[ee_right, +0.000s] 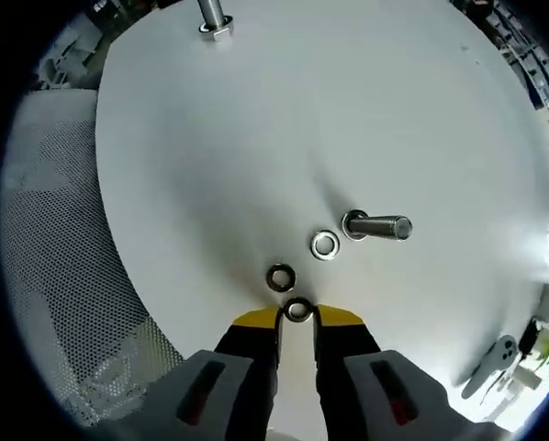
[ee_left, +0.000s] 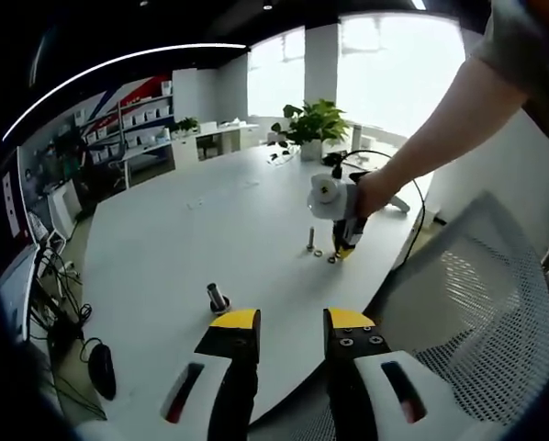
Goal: Place the washer onto the threaded stud by aligning its center hole with the stud, sliding it down to the base, and recovering from edge contact or off-axis alignment until the washer reaches the visible bottom stop.
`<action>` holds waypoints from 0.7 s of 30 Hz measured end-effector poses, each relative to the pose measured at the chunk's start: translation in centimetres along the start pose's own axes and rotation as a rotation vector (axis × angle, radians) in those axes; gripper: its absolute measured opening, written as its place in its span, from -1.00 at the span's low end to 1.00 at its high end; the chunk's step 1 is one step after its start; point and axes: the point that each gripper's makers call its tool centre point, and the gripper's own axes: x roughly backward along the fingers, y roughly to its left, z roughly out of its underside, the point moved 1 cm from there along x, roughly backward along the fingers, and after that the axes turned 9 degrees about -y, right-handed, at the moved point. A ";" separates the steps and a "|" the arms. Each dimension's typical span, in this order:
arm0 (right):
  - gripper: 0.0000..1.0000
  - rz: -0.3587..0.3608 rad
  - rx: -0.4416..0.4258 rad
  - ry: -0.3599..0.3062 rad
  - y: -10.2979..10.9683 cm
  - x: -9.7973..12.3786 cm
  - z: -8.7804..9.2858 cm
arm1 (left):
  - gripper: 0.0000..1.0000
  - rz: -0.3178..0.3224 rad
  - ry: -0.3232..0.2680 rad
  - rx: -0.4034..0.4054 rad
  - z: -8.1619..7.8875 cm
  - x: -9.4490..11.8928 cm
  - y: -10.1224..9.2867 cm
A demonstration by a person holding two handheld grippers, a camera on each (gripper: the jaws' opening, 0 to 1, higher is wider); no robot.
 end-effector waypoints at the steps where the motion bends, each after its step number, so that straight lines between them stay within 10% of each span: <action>1: -0.70 0.005 0.003 0.003 0.2 0.0 0.0 | -0.49 -0.001 -0.002 0.002 0.0 0.0 0.1; 21: -0.73 0.003 -0.230 -0.206 -0.9 1.0 0.3 | -0.50 0.000 0.010 -0.012 0.1 0.0 0.0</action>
